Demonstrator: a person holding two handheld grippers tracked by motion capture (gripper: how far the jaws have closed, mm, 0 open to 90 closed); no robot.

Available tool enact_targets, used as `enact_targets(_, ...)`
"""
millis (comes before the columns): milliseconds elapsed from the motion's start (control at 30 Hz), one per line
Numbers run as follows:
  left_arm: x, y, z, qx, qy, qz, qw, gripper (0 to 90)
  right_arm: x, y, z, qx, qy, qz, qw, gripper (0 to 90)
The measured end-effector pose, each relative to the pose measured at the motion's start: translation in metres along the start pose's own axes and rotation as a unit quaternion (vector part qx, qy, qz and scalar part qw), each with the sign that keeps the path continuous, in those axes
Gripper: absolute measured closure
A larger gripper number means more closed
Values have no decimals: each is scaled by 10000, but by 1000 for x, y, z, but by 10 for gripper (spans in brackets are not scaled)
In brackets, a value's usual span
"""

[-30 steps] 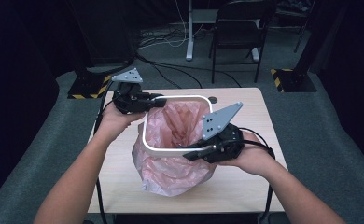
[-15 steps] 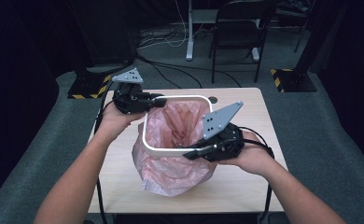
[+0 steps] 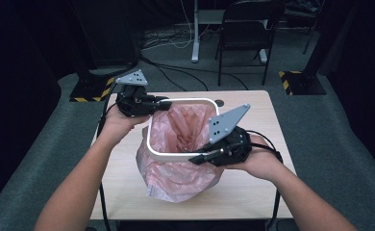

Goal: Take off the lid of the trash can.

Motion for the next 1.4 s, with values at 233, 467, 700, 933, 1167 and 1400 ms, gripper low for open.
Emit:
enact_targets(233, -1, -2, -5, 21, 64, -2, 10000, 751, 0, -1, -1, -13, -26, -5, 10000, 834)
enact_targets(467, -3, -6, -15, -47, 96, -12, 9999, 752, 1, -5, -6, -60, -95, 22, 9999, 834)
enact_targets(700, -4, -8, -22, -22, 91, -18, 10000, 752, 1, -9, -12, -89, -116, 27, 9999, 831)
enact_targets(933, -6, -12, -31, -11, 122, -2, 9999, 754, 3, -14, -20, -153, -156, 43, 9998, 826)
enact_targets(1167, -8, -14, -35, -58, 127, 11, 9999, 755, 6, -18, -26, -173, -207, 58, 9996, 826)
enact_targets(1400, -9, -15, -35, -96, 125, 33, 9999, 752, 8, -17, -25, -172, -255, 50, 9995, 837)
Point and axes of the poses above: each handheld gripper's, and its own axes: y roughly forward along the jaws, z roughly out of its underside, x roughly to its left, the point moved 1 cm from there along y, roughly forward along the jaws, and after that the axes turned 13 degrees about -x, right-handed, at the moved point
